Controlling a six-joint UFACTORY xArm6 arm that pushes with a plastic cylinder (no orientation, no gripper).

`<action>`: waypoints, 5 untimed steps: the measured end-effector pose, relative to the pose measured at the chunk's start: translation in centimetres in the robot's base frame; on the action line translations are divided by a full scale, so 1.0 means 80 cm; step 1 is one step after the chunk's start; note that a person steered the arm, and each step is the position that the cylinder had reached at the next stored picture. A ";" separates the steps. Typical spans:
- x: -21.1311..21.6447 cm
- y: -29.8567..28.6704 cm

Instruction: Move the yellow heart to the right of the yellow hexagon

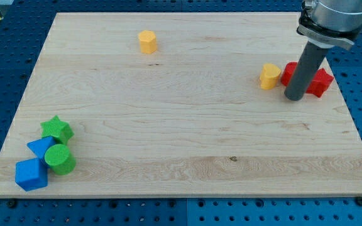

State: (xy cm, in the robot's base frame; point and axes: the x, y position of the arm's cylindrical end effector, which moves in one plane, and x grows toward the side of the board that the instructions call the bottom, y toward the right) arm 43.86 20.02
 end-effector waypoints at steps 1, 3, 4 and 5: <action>-0.029 -0.022; -0.077 -0.098; -0.094 -0.147; -0.103 -0.188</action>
State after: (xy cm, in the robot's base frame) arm 35.63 5.01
